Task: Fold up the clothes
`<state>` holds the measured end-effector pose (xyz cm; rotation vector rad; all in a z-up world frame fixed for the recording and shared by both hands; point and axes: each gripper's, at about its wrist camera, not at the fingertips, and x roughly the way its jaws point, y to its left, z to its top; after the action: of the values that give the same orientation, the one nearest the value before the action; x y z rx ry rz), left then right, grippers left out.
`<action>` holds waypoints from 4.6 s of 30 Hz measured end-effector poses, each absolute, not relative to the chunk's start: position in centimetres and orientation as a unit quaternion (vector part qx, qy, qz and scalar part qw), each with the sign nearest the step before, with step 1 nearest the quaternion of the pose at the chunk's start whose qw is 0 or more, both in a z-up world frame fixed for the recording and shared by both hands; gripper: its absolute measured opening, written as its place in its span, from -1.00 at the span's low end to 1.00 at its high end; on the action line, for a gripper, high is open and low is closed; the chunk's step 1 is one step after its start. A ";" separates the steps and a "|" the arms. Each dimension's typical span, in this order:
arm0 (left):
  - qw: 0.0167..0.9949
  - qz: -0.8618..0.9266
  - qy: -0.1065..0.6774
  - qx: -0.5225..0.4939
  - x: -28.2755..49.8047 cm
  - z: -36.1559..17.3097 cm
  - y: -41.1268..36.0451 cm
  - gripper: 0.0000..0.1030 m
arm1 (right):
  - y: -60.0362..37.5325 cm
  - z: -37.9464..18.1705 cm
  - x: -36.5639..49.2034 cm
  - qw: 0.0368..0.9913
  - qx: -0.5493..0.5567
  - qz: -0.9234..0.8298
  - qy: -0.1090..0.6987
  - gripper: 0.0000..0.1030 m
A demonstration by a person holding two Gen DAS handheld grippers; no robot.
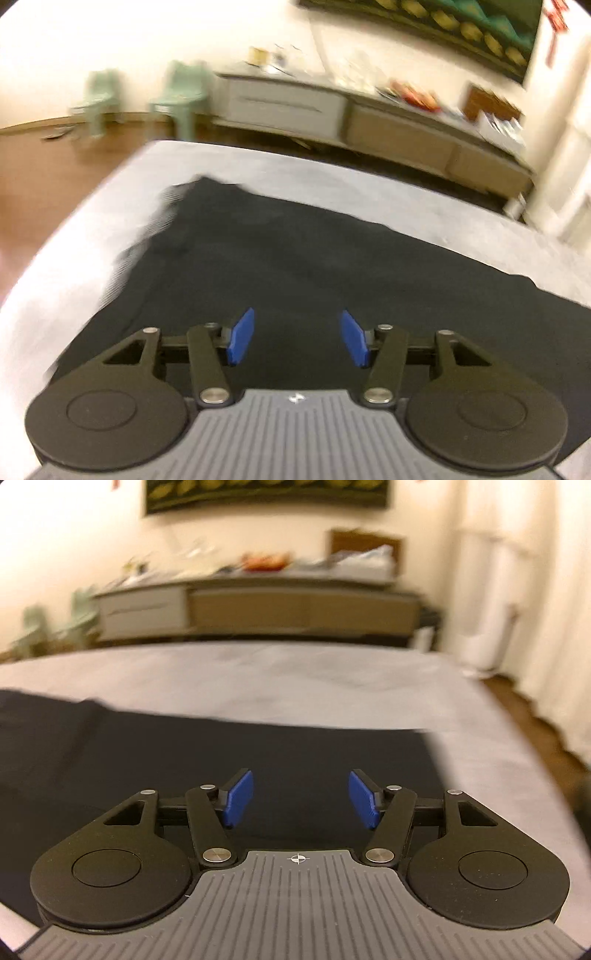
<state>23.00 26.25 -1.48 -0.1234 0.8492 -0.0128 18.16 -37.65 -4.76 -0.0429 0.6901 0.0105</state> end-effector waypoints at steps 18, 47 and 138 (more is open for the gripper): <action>0.895 0.042 0.443 -0.037 28.3 -2.3 24.6 0.09 | -42.1 -5.3 20.8 0.928 0.063 0.012 0.368 0.35; 0.899 -0.099 0.423 -0.056 18.5 2.0 -3.2 0.22 | -48.4 -8.5 9.7 0.934 0.026 -0.023 0.355 -0.49; 0.871 -0.168 0.459 -0.055 24.0 -7.2 -3.9 -0.35 | -21.9 -7.1 10.0 0.906 -0.119 0.245 0.323 -0.24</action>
<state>24.01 -3.90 -7.21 -0.1142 0.9601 -0.3510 10.05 -21.93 -7.11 -0.2449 0.6677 0.5066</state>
